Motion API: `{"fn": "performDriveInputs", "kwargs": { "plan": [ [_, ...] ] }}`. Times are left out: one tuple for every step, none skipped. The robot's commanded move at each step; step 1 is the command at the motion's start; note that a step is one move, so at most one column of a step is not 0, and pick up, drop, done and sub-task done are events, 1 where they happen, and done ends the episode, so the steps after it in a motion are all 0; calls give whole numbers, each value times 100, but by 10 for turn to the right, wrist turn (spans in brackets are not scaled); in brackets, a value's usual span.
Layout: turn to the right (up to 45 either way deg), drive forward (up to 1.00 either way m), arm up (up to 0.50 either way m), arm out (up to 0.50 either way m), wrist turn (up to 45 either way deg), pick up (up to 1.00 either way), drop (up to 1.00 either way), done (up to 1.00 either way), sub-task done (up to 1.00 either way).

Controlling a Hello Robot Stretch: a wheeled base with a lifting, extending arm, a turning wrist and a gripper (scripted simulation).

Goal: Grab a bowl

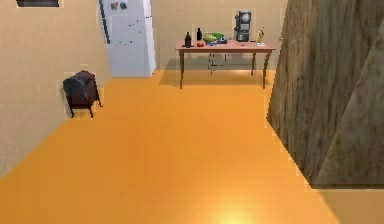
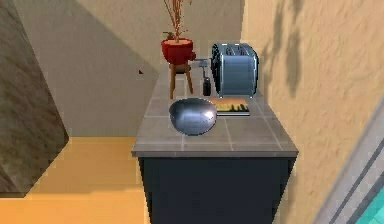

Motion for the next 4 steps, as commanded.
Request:
{"fn": "performDriveInputs", "kwargs": {
  "plan": [
    [0, 0, 50, 0, 0, 0, 0, 0, 0],
    [0, 0, 38, 0, 0, 0, 0, 0, 0],
    [0, 0, 0, 32, 0, 0, 0, 0, 0],
    [0, 0, 0, 0, 450, 0, 0, 0, 0]
  ]
}}
